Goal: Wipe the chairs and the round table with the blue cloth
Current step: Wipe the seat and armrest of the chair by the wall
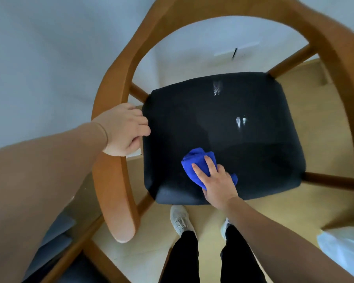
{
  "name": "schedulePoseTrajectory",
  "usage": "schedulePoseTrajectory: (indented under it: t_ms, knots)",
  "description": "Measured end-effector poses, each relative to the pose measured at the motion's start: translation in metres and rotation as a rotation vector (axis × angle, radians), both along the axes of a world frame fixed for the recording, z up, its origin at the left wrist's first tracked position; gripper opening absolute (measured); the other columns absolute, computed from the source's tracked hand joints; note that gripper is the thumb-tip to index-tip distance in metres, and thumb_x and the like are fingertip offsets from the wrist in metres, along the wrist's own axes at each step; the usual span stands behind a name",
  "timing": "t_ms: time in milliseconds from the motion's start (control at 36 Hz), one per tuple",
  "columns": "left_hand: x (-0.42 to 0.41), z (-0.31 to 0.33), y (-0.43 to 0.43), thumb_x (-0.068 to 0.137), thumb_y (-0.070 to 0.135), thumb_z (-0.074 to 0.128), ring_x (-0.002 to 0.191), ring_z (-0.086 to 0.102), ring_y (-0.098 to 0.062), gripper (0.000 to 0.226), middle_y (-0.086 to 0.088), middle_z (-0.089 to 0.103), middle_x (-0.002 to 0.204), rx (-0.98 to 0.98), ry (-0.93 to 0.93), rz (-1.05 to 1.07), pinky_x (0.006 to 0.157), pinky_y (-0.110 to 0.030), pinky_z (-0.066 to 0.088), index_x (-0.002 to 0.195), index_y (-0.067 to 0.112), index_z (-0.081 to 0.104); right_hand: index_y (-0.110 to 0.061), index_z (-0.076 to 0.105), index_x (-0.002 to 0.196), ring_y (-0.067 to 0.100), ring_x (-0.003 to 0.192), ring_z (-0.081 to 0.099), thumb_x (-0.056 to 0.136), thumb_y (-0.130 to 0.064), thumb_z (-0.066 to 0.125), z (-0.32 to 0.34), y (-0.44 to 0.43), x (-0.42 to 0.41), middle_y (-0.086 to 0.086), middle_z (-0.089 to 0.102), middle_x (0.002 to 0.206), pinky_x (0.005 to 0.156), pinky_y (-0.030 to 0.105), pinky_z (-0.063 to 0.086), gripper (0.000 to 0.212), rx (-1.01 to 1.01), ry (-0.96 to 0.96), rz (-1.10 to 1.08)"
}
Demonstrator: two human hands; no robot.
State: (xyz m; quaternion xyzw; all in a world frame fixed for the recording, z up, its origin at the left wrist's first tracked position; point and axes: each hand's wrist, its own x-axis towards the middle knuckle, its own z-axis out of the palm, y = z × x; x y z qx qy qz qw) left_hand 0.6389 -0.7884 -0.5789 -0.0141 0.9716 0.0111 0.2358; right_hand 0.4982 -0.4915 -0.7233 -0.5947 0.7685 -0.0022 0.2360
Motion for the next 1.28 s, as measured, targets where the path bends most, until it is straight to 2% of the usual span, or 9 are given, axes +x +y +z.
schedulePoseTrajectory:
  t_ms: [139, 306, 389, 694, 778, 917, 1028, 1139, 1278]
  knots:
    - [0.004, -0.003, -0.001, 0.082, 0.035, 0.023, 0.075, 0.050, -0.015, 0.047, 0.009, 0.061, 0.081, 0.017, 0.015, 0.007, 0.078, -0.034, 0.041, 0.097, 0.026, 0.067, -0.026, 0.056, 0.131, 0.031, 0.080, 0.057, 0.052, -0.025, 0.086, 0.011, -0.030, -0.004, 0.018, 0.051, 0.137, 0.056, 0.037, 0.053, 0.085, -0.018, -0.027, -0.019]
    - [0.002, -0.003, -0.002, 0.081, 0.037, 0.020, 0.076, 0.049, -0.014, 0.049, 0.010, 0.059, 0.082, 0.016, -0.032, 0.010, 0.079, -0.035, 0.042, 0.098, 0.028, 0.065, -0.029, 0.046, 0.141, 0.033, 0.089, 0.054, 0.062, -0.027, 0.082, -0.001, -0.079, -0.006, 0.017, 0.040, 0.146, 0.069, 0.042, 0.053, 0.087, 0.043, 0.034, 0.144]
    - [0.003, -0.004, -0.003, 0.081, 0.038, 0.020, 0.076, 0.049, -0.014, 0.048, 0.010, 0.059, 0.082, 0.017, -0.033, 0.014, 0.079, -0.035, 0.041, 0.097, 0.029, 0.065, -0.028, 0.049, 0.138, 0.032, 0.084, 0.054, 0.054, -0.022, 0.084, -0.003, -0.078, -0.013, 0.017, 0.042, 0.144, 0.065, 0.042, 0.053, 0.092, 0.063, 0.035, 0.175]
    - [0.002, -0.002, -0.002, 0.082, 0.036, 0.027, 0.067, 0.045, -0.013, 0.040, 0.010, 0.054, 0.071, 0.010, -0.006, 0.026, 0.072, -0.030, 0.039, 0.087, 0.027, 0.066, -0.027, 0.063, 0.126, 0.039, 0.075, 0.055, 0.054, -0.018, 0.081, -0.005, -0.052, -0.088, 0.018, 0.055, 0.133, 0.056, 0.041, 0.051, 0.075, 0.024, 0.097, 0.150]
    - [0.003, -0.002, -0.002, 0.082, 0.036, 0.025, 0.069, 0.047, -0.013, 0.043, 0.010, 0.056, 0.074, 0.013, -0.012, 0.033, 0.074, -0.031, 0.041, 0.090, 0.027, 0.066, -0.028, 0.061, 0.129, 0.042, 0.083, 0.055, 0.057, -0.018, 0.081, -0.005, -0.036, -0.125, 0.018, 0.051, 0.137, 0.060, 0.043, 0.051, 0.076, 0.070, 0.132, 0.026]
    - [0.002, 0.000, -0.001, 0.082, 0.036, 0.026, 0.070, 0.048, -0.013, 0.043, 0.009, 0.058, 0.075, 0.018, -0.022, 0.034, 0.075, -0.031, 0.041, 0.091, 0.027, 0.066, -0.035, 0.030, 0.149, 0.041, 0.119, 0.037, 0.085, -0.025, 0.060, 0.002, 0.009, -0.201, 0.009, 0.015, 0.158, 0.090, 0.048, 0.048, 0.071, 0.225, 0.209, -0.359]
    - [0.002, -0.001, -0.002, 0.082, 0.036, 0.028, 0.069, 0.049, -0.013, 0.041, 0.010, 0.058, 0.075, 0.021, 0.000, 0.029, 0.073, -0.030, 0.041, 0.091, 0.027, 0.067, -0.032, 0.023, 0.151, 0.042, 0.119, 0.038, 0.091, -0.027, 0.054, 0.003, 0.032, -0.229, 0.010, 0.015, 0.156, 0.096, 0.049, 0.044, 0.068, 0.232, 0.249, -0.551]
    - [0.003, -0.001, -0.002, 0.082, 0.037, 0.027, 0.070, 0.049, -0.013, 0.041, 0.010, 0.058, 0.076, 0.030, 0.003, 0.032, 0.074, -0.030, 0.042, 0.091, 0.028, 0.066, -0.034, 0.017, 0.151, 0.045, 0.125, 0.035, 0.093, -0.024, 0.049, 0.005, 0.021, -0.222, 0.008, 0.013, 0.157, 0.102, 0.052, 0.038, 0.067, 0.226, 0.151, -0.834]
    - [0.002, 0.000, -0.002, 0.081, 0.034, 0.028, 0.067, 0.049, -0.014, 0.042, 0.009, 0.059, 0.074, 0.059, 0.034, 0.042, 0.071, -0.032, 0.043, 0.090, 0.025, 0.068, -0.033, 0.018, 0.152, 0.042, 0.127, 0.035, 0.093, -0.024, 0.049, 0.015, 0.008, -0.208, 0.007, 0.013, 0.156, 0.104, 0.052, 0.038, 0.067, 0.158, 0.143, -0.838]
